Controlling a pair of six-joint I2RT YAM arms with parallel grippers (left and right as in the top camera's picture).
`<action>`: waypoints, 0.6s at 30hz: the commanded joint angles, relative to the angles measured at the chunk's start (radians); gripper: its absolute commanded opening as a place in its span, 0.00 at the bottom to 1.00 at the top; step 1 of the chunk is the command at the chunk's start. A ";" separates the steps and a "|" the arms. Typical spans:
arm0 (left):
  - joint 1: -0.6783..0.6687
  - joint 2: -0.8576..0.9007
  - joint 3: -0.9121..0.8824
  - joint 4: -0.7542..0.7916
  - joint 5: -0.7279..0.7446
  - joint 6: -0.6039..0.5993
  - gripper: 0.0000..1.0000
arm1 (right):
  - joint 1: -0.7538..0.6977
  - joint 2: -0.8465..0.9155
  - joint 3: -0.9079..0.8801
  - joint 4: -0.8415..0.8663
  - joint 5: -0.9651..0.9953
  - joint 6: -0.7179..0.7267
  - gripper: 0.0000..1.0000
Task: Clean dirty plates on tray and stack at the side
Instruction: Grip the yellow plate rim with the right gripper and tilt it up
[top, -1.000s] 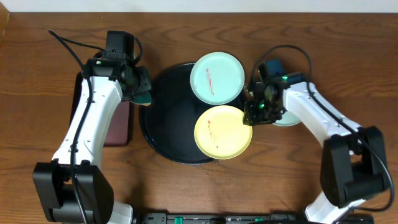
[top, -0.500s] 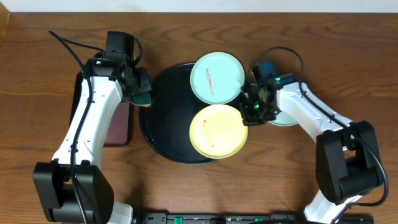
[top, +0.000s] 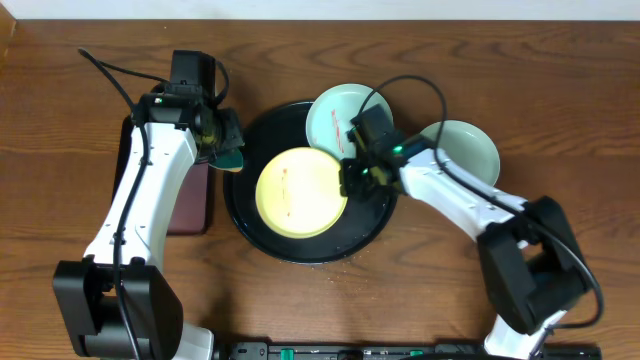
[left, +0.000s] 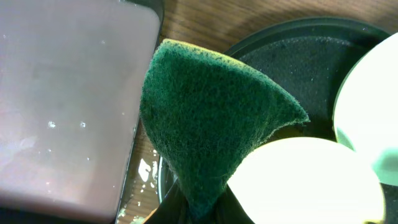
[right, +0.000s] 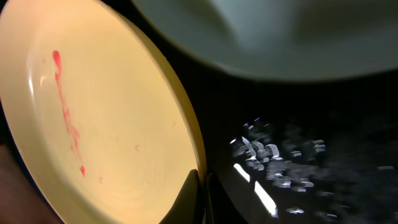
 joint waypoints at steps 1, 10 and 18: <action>0.002 0.000 0.005 -0.012 -0.009 -0.009 0.07 | 0.026 0.051 -0.002 0.000 0.005 0.061 0.01; 0.002 0.000 0.005 -0.035 -0.005 -0.008 0.07 | 0.023 0.060 -0.001 0.012 -0.007 0.042 0.07; 0.002 0.000 0.005 -0.074 0.138 0.141 0.07 | 0.018 0.093 -0.001 0.034 -0.003 0.039 0.09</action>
